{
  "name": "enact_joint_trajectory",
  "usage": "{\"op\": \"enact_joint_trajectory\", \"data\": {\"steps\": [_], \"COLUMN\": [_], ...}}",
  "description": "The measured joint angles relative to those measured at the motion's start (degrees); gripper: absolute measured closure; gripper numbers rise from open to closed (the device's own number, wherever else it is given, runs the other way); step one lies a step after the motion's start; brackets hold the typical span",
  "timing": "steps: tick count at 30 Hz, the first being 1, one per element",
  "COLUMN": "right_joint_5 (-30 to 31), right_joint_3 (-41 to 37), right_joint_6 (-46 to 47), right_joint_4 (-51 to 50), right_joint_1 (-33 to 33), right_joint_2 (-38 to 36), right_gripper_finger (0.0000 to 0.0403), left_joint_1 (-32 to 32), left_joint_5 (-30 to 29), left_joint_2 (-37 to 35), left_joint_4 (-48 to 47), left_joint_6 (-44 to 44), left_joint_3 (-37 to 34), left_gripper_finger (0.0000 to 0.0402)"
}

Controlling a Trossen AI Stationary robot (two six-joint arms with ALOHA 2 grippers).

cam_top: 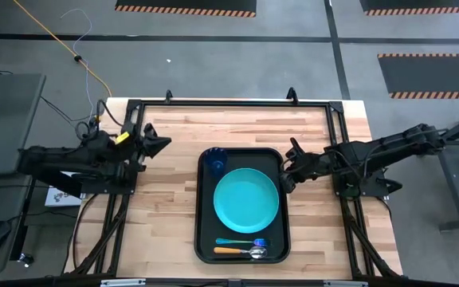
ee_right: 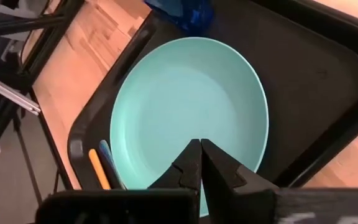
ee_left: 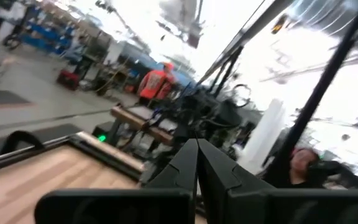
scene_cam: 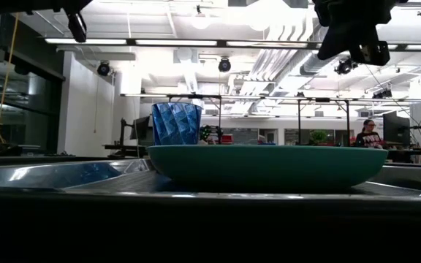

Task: Pick and place plate/cup/fork/spoon on tray
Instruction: Return to Home Position

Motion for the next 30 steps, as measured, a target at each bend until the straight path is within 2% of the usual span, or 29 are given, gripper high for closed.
{"op": "enact_joint_trajectory", "data": {"steps": [3,7,12,20,22,25,27,30], "right_joint_5": [-0.5,-1.3,-1.9,-1.9,-1.9,-1.9,-1.9,-2.0], "right_joint_3": [0.0,0.0,0.0,0.0,0.0,0.0,0.0,0.0], "right_joint_6": [-0.1,-0.3,-0.7,0.4,0.9,1.2,2.0,2.1], "right_joint_4": [0.4,1.6,3.8,4.9,5.3,6.0,6.0,6.5], "right_joint_1": [-0.5,-0.7,-0.7,-0.7,-0.7,-0.7,-0.7,-0.7], "right_joint_2": [0.0,0.0,0.0,0.0,0.0,0.0,0.0,0.0], "right_gripper_finger": [0.0403,0.0403,0.0403,0.0403,0.0403,0.0403,0.0403,0.0403], "left_joint_1": [-4.1,-7.1,-7.3,-7.3,-7.3,-7.1,-6.4,-5.2], "left_joint_5": [-2.9,-3.7,-2.4,-2.4,-2.4,-3.0,-3.1,0.7], "left_joint_2": [-0.4,-0.8,-4.0,-13.4,-16.1,-20.5,-20.7,-20.7], "left_joint_4": [4.3,4.6,5.3,8.3,5.9,-2.4,-7.0,-10.3], "left_joint_6": [1.3,2.6,2.4,0.1,0.2,1.0,1.1,1.1], "left_joint_3": [-3.4,-6.3,-10.4,-17.9,-18.9,-18.9,-18.8,-18.6], "left_gripper_finger": [0.0401,0.0401,0.0401,0.0401,0.0401,0.0401,0.0401,0.0401]}}
